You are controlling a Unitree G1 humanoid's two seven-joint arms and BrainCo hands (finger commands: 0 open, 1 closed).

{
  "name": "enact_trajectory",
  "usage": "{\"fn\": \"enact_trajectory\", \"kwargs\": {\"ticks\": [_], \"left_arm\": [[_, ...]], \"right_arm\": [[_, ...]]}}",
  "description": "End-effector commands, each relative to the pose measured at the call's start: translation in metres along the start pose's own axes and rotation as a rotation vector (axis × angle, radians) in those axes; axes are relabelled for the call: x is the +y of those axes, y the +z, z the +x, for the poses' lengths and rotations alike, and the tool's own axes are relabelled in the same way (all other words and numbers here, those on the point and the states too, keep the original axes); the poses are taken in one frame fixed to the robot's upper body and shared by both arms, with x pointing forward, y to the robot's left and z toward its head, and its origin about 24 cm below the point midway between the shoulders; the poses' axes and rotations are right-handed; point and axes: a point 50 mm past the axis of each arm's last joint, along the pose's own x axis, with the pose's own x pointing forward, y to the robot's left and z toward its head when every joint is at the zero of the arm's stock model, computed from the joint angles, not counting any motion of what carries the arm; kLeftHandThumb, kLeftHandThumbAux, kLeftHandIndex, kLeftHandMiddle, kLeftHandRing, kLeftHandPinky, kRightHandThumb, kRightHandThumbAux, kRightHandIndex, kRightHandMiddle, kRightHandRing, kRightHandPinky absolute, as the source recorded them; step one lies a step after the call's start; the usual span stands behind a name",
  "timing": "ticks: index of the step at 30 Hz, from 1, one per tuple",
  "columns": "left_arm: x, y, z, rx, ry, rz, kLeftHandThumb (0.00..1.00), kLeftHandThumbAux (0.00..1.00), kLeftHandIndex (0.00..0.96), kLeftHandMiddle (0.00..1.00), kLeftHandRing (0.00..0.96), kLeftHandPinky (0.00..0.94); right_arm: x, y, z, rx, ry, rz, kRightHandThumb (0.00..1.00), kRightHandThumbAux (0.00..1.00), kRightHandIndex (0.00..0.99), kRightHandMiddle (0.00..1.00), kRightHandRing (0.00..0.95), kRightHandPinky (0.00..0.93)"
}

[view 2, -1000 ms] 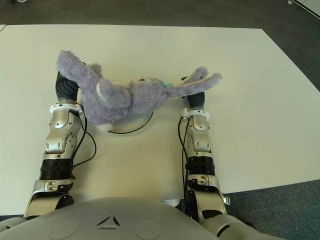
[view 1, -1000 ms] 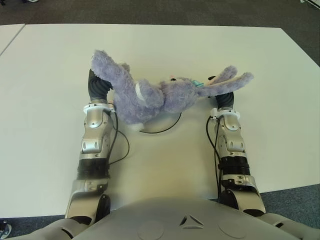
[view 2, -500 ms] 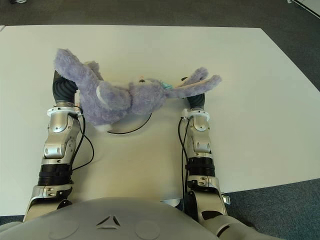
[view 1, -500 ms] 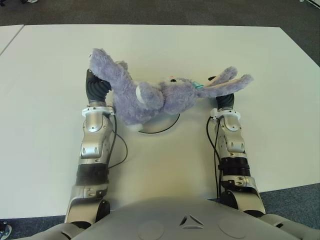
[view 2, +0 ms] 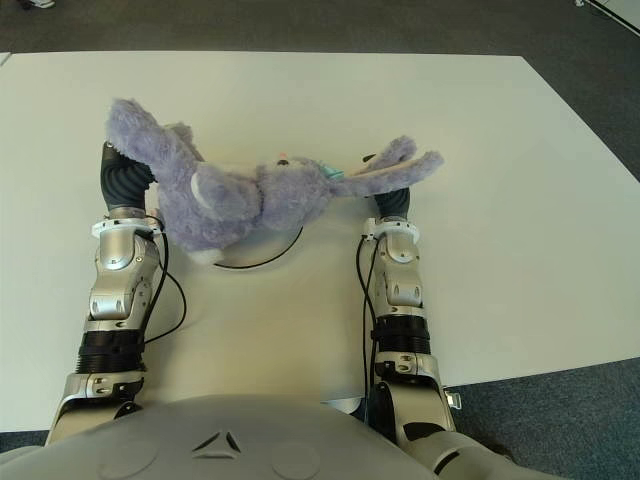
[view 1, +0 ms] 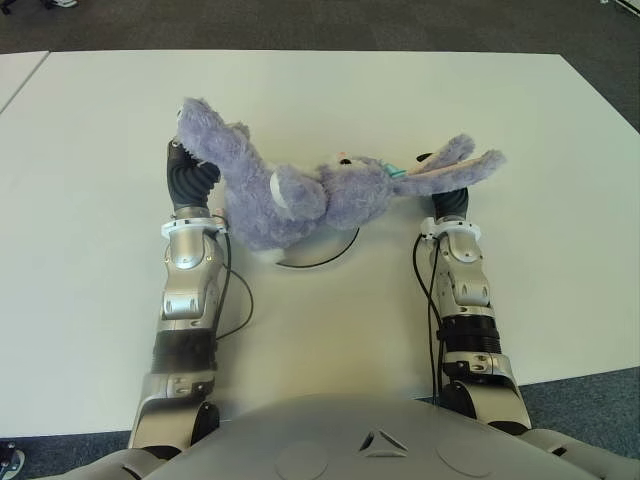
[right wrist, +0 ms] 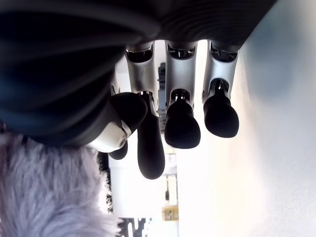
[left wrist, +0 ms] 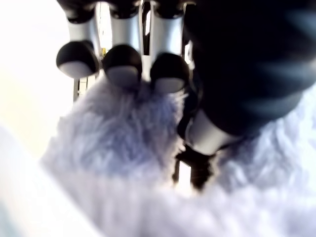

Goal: Put the doll into the plate.

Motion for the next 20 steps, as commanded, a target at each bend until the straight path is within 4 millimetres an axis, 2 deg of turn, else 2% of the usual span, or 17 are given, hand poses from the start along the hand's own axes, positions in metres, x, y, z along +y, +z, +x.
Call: {"fn": "enact_trajectory", "kwargs": {"ticks": [1,20], "left_arm": [[0.013,-0.036,-0.026,0.149,0.089,0.018,0.375,0.834,0.819,0.886,0.891,0.87],[0.028,-0.043,-0.024,0.137,0.131,0.03,0.389,0.828,0.817,0.881,0.891,0.872]], "right_arm": [[-0.006,-0.027,-0.013,0.119,-0.021,-0.018,0.849,0.674,0.426,0.585,0.764,0.73],[-0.004,-0.027,-0.014,0.117,-0.017,-0.001,0.849,0.675,0.424,0.587,0.762,0.73]]}}
